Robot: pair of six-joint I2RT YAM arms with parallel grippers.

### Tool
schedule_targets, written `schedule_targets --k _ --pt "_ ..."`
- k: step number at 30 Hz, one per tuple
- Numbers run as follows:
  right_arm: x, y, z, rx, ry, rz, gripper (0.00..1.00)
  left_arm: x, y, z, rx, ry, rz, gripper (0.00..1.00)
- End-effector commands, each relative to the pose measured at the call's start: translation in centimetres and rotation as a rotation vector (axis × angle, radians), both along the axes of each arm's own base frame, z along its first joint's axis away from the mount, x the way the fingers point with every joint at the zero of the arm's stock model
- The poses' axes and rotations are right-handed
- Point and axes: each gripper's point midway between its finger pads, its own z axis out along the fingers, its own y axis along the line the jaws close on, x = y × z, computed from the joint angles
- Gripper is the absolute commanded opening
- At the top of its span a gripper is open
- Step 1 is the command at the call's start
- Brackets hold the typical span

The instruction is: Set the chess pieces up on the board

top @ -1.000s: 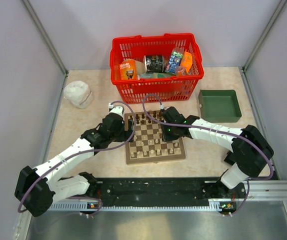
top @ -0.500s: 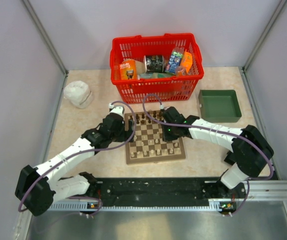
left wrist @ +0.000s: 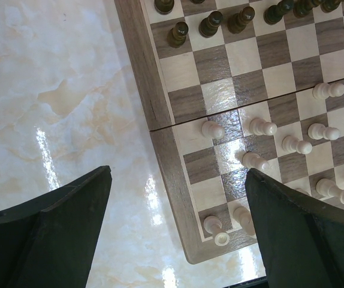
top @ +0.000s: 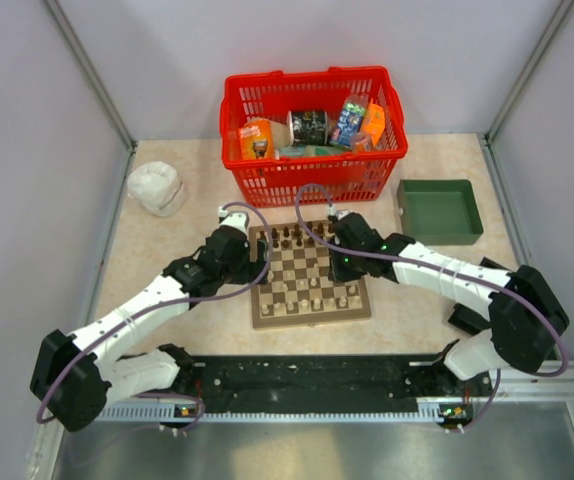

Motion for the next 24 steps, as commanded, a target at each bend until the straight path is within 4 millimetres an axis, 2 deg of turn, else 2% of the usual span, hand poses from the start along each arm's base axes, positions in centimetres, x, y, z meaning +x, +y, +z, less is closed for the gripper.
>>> schedule_targets --k 1,24 --pt "-1.4 -0.8 -0.3 -0.016 0.020 -0.003 0.17 0.9 -0.5 0.9 -0.033 -0.042 -0.001 0.99" --pt "-2.2 -1.5 -1.7 -0.070 0.054 0.015 0.17 0.8 -0.7 0.8 -0.038 -0.035 -0.005 0.99"
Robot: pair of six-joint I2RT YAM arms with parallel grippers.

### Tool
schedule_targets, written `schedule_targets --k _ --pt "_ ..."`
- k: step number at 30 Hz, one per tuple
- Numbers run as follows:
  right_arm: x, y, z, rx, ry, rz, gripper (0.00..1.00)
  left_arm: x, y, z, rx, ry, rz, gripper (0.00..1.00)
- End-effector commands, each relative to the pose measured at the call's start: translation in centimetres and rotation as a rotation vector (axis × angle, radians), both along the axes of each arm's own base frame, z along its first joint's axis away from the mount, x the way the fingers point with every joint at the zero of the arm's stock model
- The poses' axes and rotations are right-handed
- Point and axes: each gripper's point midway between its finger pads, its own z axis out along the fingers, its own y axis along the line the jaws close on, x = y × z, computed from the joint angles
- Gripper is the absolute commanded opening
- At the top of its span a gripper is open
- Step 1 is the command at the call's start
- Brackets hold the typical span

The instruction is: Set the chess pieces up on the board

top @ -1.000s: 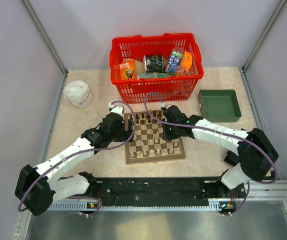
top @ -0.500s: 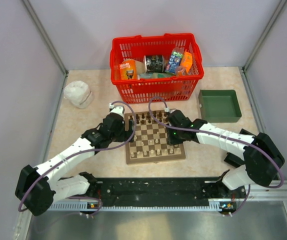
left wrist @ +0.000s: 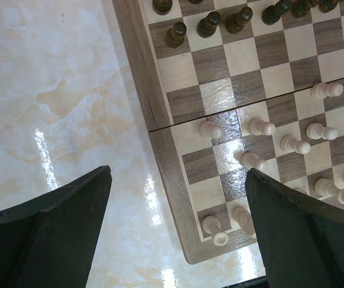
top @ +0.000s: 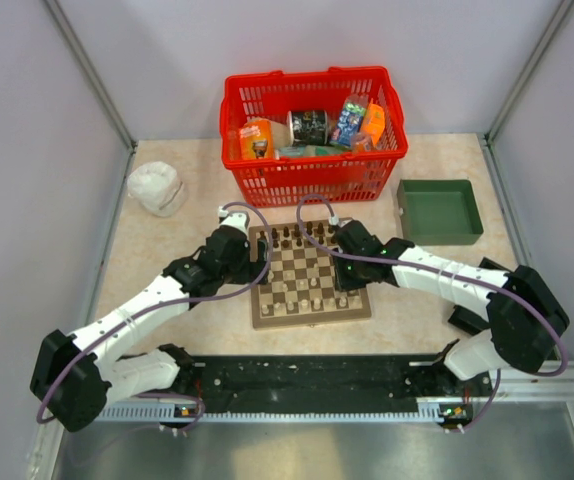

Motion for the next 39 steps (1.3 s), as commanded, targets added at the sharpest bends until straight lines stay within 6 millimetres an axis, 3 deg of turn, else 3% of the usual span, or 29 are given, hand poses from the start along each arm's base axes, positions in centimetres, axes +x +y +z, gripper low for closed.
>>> schedule_targets --k 1,15,22,31,39 --pt "-0.2 0.3 0.4 -0.004 -0.014 0.020 0.17 0.8 -0.6 0.8 -0.035 -0.037 -0.004 0.99" --pt "0.0 0.4 -0.3 -0.018 -0.004 0.017 0.19 0.8 -0.5 0.7 -0.032 -0.035 -0.003 0.99" --pt "0.3 0.9 0.6 0.007 -0.024 0.020 0.26 0.9 -0.6 0.7 -0.034 -0.036 -0.004 0.99" --pt "2.9 2.2 3.9 0.042 -0.126 0.002 0.28 0.9 -0.8 0.9 -0.042 -0.039 -0.008 0.99" --pt "4.8 4.5 3.4 0.054 -0.140 0.028 0.30 0.8 -0.5 1.2 -0.033 -0.047 0.000 0.99"
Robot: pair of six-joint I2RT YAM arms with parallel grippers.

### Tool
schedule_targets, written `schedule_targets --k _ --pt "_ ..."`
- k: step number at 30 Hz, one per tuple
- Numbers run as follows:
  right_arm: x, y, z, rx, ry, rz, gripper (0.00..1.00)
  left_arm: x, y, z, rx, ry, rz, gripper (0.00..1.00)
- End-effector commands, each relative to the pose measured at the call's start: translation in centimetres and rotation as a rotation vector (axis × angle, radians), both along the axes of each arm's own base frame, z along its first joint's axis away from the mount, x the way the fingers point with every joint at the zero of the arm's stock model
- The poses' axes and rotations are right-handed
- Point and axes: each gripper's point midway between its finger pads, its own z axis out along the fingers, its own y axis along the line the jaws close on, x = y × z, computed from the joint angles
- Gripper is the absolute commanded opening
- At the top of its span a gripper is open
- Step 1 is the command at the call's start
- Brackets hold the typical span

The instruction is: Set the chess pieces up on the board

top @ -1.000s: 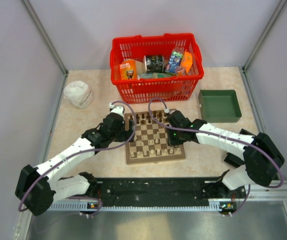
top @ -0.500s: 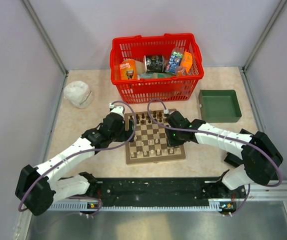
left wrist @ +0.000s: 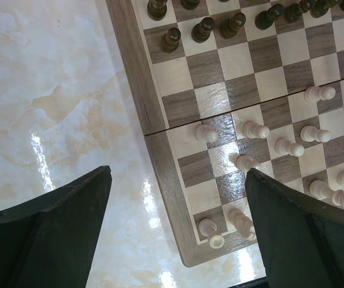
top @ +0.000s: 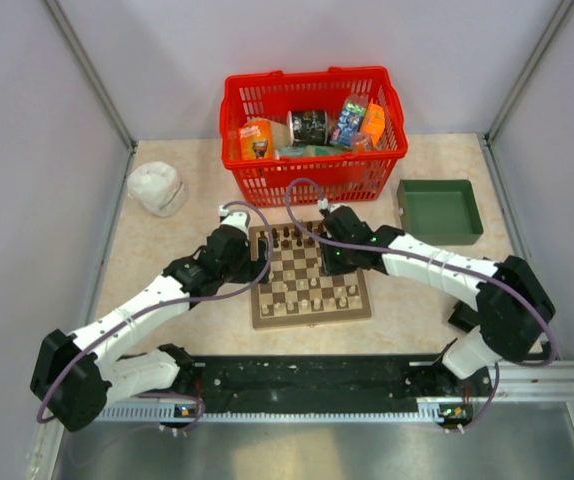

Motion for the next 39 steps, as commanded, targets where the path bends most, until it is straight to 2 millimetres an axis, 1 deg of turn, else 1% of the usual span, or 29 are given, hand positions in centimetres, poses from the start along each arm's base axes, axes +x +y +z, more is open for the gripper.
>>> schedule_targets --k 1,2,3,7,9,17,22,28,39 --pt "2.0 2.3 0.9 0.027 -0.057 0.023 0.31 0.6 -0.1 1.0 -0.020 -0.040 0.009 0.99" --pt "2.4 2.6 1.1 0.029 -0.067 0.025 0.31 0.6 -0.1 1.0 -0.019 -0.039 0.009 0.99" --pt "2.7 2.8 0.7 0.023 -0.065 0.024 0.31 0.6 0.0 1.0 -0.017 -0.040 0.009 0.99" --pt "3.6 3.8 1.0 0.030 -0.074 0.031 0.32 0.6 0.1 0.9 -0.010 -0.038 0.011 0.99" --pt "3.7 4.1 1.1 0.039 -0.074 0.036 0.34 0.6 0.2 1.0 -0.007 -0.039 0.014 0.99" --pt "3.5 4.2 -0.1 0.030 -0.051 0.038 0.35 0.5 0.5 0.7 0.001 -0.036 0.019 0.99" --pt "3.9 4.5 -0.4 0.033 -0.055 0.035 0.34 0.6 0.5 0.7 0.001 -0.040 0.019 0.99" --pt "4.3 5.0 -0.2 0.049 -0.061 0.027 0.34 0.5 0.7 0.7 0.002 -0.041 0.025 0.99" --pt "4.0 4.9 -1.1 0.031 -0.040 0.037 0.31 0.4 0.8 0.5 0.008 -0.034 0.025 0.99"
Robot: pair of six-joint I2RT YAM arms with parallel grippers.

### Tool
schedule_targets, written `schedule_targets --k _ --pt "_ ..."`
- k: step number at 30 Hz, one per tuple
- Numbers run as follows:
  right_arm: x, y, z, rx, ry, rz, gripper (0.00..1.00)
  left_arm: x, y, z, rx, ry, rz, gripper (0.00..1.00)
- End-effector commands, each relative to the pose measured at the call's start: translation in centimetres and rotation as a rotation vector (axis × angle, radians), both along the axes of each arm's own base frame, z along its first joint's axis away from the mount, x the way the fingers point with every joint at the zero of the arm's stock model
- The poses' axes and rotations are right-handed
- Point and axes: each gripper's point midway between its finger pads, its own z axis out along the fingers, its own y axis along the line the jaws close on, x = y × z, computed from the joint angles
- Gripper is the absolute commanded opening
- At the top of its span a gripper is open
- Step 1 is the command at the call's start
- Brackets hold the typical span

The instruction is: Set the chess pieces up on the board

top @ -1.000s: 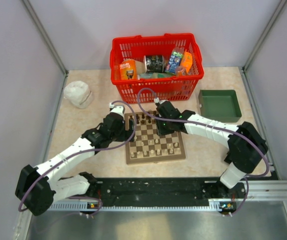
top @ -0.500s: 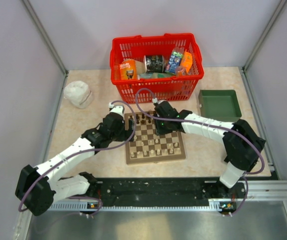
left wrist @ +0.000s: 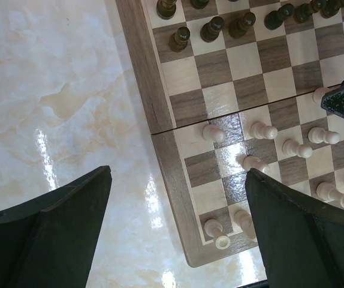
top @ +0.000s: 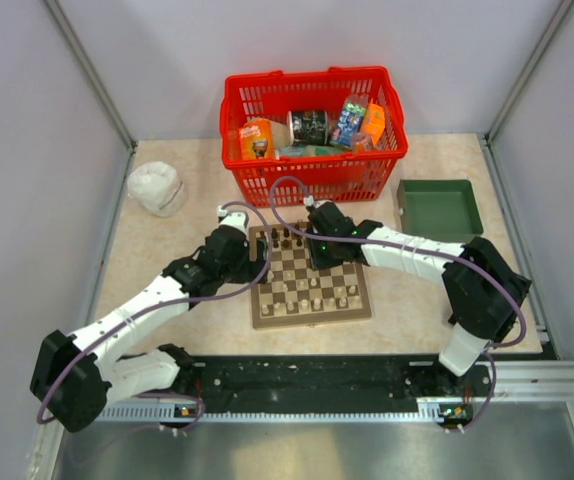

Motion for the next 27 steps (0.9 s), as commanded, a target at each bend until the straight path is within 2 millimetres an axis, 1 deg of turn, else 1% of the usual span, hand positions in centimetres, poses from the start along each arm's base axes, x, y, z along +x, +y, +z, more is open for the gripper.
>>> schedule_targets --k 1,5,11,13,18,20,21,24,27 --pt "0.8 1.7 1.4 0.040 -0.035 0.016 0.30 0.4 0.3 0.7 -0.009 -0.035 0.014 0.99" --pt "0.9 1.6 1.4 0.040 -0.035 0.017 0.28 0.3 0.4 0.7 -0.005 -0.034 0.014 0.99" --pt "0.6 1.4 1.1 0.028 -0.029 0.022 0.27 0.4 0.3 0.7 -0.007 -0.036 0.014 0.99" --pt "0.6 1.3 1.1 0.026 -0.027 0.020 0.24 0.4 0.3 0.7 -0.009 -0.033 0.013 0.99" --pt "0.4 1.2 1.1 0.025 -0.026 0.024 0.23 0.3 0.3 0.6 -0.009 -0.033 0.011 0.99" --pt "0.4 1.2 1.0 0.025 -0.023 0.022 0.19 0.4 0.2 0.7 -0.010 -0.036 0.011 0.99" --pt "0.4 1.2 1.0 0.025 -0.023 0.022 0.19 0.4 0.3 0.7 -0.011 -0.034 0.012 0.99" --pt "0.2 1.1 1.3 0.026 -0.027 0.024 0.18 0.4 0.3 0.7 -0.011 -0.034 0.012 0.99" --pt "0.2 1.0 2.1 0.038 -0.037 0.023 0.18 0.3 0.3 0.5 -0.008 -0.030 0.012 0.99"
